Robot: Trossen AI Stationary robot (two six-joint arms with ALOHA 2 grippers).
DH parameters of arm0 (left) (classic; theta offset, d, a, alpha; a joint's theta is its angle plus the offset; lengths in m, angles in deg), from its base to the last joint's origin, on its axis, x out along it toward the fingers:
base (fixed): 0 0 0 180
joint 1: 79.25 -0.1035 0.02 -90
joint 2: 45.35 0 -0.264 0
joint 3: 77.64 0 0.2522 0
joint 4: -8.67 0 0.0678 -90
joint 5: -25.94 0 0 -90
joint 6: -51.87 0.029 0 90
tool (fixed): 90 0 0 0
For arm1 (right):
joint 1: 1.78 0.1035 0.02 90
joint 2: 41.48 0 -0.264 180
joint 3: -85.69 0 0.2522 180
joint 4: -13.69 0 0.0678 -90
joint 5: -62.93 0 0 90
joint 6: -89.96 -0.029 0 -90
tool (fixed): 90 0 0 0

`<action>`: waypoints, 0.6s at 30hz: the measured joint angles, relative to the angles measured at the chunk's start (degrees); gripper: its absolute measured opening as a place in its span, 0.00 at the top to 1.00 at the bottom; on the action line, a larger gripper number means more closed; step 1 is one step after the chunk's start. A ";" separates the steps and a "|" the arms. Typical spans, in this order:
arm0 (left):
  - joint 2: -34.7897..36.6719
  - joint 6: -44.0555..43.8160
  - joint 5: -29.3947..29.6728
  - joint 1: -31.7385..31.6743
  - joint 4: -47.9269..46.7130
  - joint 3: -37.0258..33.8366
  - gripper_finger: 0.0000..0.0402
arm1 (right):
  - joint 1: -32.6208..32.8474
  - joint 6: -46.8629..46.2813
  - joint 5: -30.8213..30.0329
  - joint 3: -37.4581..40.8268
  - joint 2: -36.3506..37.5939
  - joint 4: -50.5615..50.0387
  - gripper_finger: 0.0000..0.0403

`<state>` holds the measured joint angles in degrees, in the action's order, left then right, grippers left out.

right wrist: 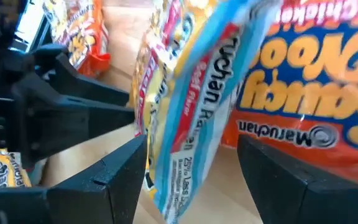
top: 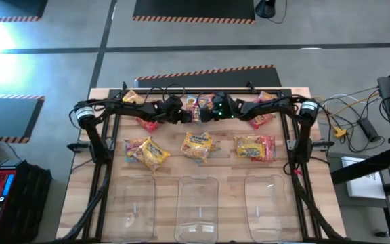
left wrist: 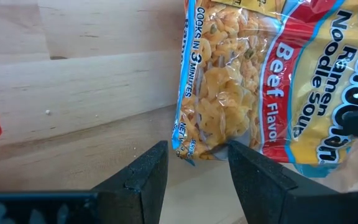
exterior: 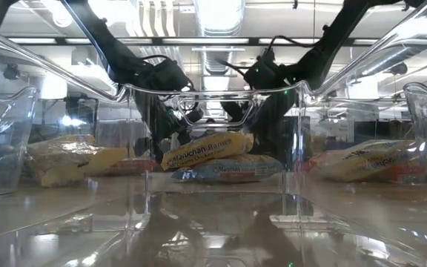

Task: Sort Maruchan noodles
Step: Put the blue noodle pack into the right transparent bin

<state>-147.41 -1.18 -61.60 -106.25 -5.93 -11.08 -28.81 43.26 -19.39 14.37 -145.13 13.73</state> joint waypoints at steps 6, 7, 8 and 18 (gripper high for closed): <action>0.00 0.00 0.00 0.00 -0.01 0.00 0.62 | 0.00 -1.81 2.08 0.00 -3.07 6.88 0.40; 0.00 0.00 0.00 0.00 -0.04 0.00 0.62 | 0.00 -2.06 2.52 0.02 -3.32 7.18 0.40; 0.00 0.00 0.00 0.00 -0.01 0.00 0.62 | 0.00 -2.23 2.71 0.02 -3.57 7.58 0.41; 0.00 0.00 -0.02 0.00 -0.02 0.00 0.62 | 0.00 -1.72 2.77 0.02 -3.74 7.99 0.54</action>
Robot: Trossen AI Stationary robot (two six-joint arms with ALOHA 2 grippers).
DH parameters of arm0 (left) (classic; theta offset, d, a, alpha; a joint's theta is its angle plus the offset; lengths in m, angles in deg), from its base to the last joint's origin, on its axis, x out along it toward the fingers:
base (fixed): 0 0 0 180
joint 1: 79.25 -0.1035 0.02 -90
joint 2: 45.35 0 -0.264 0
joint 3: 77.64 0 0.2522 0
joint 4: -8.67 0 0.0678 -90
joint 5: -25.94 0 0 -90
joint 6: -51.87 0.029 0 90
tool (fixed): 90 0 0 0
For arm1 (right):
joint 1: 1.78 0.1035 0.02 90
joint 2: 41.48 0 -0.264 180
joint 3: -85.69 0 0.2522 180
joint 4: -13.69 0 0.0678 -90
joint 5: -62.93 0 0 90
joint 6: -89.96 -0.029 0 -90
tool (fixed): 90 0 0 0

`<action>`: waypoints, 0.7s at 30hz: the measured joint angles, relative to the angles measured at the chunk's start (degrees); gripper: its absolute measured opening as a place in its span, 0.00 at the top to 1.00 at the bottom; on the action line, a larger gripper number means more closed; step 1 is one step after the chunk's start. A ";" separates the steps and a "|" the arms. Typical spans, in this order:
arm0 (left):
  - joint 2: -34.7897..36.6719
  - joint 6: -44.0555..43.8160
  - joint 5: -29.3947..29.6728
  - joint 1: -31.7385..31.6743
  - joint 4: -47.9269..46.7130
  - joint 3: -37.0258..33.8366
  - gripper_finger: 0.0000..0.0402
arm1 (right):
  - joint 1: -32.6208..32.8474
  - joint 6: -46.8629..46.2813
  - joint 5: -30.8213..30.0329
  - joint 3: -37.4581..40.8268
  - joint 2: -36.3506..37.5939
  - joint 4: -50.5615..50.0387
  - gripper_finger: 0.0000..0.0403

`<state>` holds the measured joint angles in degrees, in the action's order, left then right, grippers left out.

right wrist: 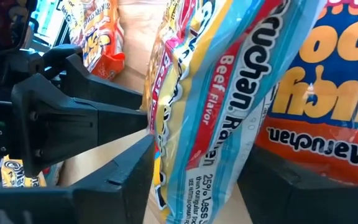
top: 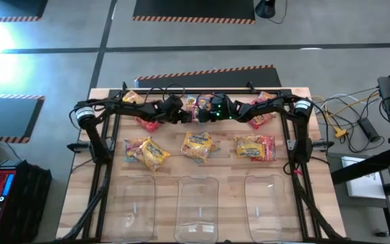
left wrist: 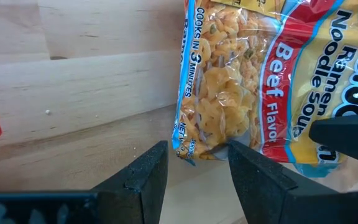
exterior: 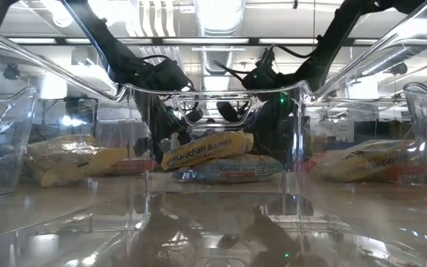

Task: Sort Maruchan noodles
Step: Put the blue noodle pack into the right transparent bin

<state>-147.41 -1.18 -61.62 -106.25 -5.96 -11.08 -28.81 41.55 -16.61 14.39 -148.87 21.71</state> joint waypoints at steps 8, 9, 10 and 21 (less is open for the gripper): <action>0.00 0.00 0.00 0.00 -0.03 0.00 0.62 | 0.02 -0.62 0.17 0.00 0.02 0.20 0.69; 0.00 0.00 0.00 0.00 -0.02 0.00 0.62 | 0.02 -0.65 0.17 0.00 0.02 0.17 0.70; 0.00 0.03 0.00 0.00 -0.02 0.00 0.62 | 0.02 -0.74 0.17 0.00 0.02 0.17 0.71; 5.99 4.75 0.78 0.09 -0.09 0.02 0.62 | 0.00 -1.04 1.67 0.00 0.59 -0.45 0.71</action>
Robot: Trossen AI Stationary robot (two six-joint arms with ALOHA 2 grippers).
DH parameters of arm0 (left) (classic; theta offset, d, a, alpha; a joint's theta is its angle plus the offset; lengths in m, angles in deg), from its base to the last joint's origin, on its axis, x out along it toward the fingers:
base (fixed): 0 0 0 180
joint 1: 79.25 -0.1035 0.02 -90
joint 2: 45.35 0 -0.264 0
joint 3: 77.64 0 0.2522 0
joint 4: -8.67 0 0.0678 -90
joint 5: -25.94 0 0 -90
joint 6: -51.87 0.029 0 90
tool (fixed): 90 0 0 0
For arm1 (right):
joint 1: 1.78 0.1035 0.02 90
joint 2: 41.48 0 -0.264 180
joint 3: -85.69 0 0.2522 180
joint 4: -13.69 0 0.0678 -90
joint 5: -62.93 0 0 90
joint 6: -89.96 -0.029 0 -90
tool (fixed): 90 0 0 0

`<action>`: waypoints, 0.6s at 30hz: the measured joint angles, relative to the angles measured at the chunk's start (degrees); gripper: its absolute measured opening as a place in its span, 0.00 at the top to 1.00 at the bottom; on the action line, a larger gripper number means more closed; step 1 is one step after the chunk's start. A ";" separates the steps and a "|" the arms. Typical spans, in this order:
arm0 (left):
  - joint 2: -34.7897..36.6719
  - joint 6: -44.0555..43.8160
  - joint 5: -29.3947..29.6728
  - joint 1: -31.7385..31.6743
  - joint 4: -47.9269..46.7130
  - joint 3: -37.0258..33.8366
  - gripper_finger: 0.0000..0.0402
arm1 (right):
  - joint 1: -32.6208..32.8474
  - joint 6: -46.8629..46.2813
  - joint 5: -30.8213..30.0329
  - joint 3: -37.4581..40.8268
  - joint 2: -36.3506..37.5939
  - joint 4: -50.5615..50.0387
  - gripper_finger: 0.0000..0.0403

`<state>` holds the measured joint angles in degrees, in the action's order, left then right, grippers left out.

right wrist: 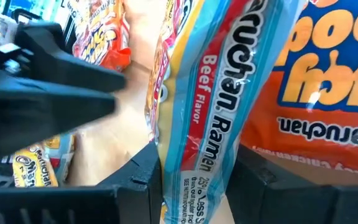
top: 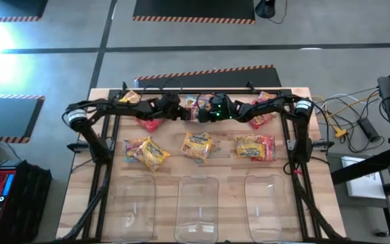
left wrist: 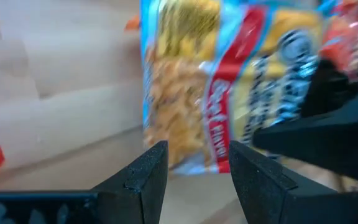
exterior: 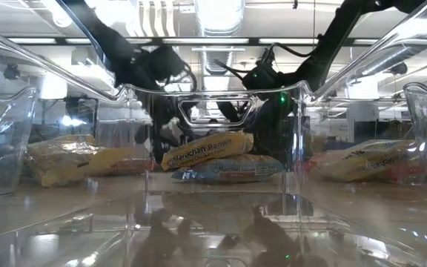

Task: Sort Maruchan noodles
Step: Put the blue noodle pack into the right transparent bin

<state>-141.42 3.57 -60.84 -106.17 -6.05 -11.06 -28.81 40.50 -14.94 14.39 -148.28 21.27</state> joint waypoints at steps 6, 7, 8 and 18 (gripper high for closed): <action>5.82 2.45 2.43 0.00 -0.74 0.00 0.62 | 0.00 1.34 2.52 0.00 1.70 -0.45 0.71; 6.53 2.74 2.72 0.00 -1.06 -0.01 0.62 | 0.00 1.56 3.15 0.00 2.22 -0.76 0.71; 7.26 2.81 3.09 0.00 -1.75 -0.02 0.62 | 0.00 1.86 3.35 0.00 2.70 -0.91 0.71; 10.27 3.10 5.22 0.49 -4.75 -0.04 0.62 | 0.15 9.35 6.39 -0.09 14.24 -15.75 0.71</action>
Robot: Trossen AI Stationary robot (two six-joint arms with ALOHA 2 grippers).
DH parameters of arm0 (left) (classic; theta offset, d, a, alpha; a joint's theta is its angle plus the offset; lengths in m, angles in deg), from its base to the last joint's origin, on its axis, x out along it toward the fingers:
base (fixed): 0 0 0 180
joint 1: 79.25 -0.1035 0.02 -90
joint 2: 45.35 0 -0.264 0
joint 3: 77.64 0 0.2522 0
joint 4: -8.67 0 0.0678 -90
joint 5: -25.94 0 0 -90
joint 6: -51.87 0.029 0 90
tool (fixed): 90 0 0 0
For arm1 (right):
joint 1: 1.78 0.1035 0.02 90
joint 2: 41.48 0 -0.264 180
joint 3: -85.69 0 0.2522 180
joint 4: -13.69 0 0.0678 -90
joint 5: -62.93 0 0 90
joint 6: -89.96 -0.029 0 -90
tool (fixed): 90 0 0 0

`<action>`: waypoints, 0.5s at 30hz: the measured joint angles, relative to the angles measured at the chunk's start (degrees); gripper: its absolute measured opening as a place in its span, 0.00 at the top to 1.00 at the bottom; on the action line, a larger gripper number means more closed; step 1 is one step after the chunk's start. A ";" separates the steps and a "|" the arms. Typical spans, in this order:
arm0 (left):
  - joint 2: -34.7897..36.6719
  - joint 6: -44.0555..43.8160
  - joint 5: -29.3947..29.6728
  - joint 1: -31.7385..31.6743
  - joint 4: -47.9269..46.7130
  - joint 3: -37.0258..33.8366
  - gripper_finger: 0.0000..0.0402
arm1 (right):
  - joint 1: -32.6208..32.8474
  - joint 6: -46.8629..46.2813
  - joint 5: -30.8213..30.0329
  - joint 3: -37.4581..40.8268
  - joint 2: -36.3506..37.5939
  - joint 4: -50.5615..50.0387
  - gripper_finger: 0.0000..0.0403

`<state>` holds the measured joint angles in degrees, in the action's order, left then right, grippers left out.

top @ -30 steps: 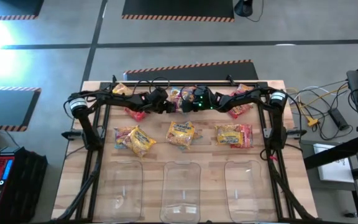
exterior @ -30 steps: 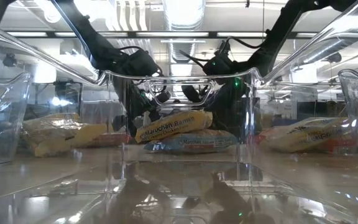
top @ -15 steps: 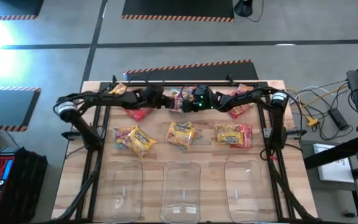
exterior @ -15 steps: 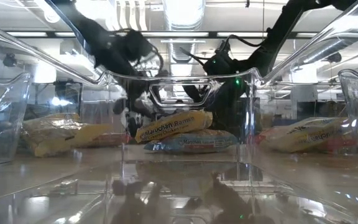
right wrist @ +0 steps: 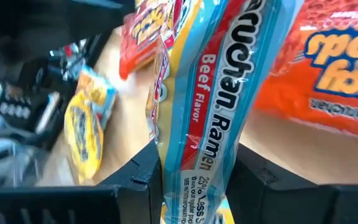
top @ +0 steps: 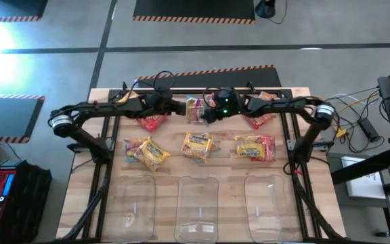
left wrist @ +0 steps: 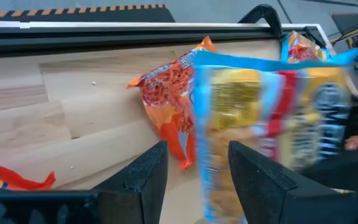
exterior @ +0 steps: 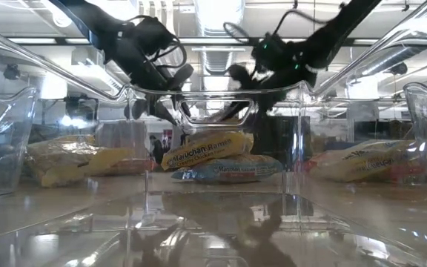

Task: Sort Maruchan noodles
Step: Put the blue noodle pack into the right transparent bin

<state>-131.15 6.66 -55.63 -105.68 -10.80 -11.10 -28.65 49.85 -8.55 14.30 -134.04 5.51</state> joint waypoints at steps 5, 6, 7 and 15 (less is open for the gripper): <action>-0.30 0.31 0.61 0.19 -0.36 -0.04 0.62 | 0.42 4.11 -0.35 -0.08 9.23 -11.46 0.71; -0.31 0.56 0.72 0.19 -0.43 -0.04 0.62 | 0.65 4.36 -0.34 -0.08 11.12 -13.57 0.71; -0.31 0.88 1.01 0.19 -0.39 -0.04 0.62 | 0.95 4.75 -0.35 -0.08 12.92 -15.38 0.71; -0.33 1.80 1.52 0.15 0.30 -0.04 0.62 | 5.57 7.01 -0.06 -0.08 26.14 -28.49 0.71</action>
<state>-131.47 8.46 -54.10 -105.53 -10.49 -11.15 -23.08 56.86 -8.61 14.22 -107.90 -22.97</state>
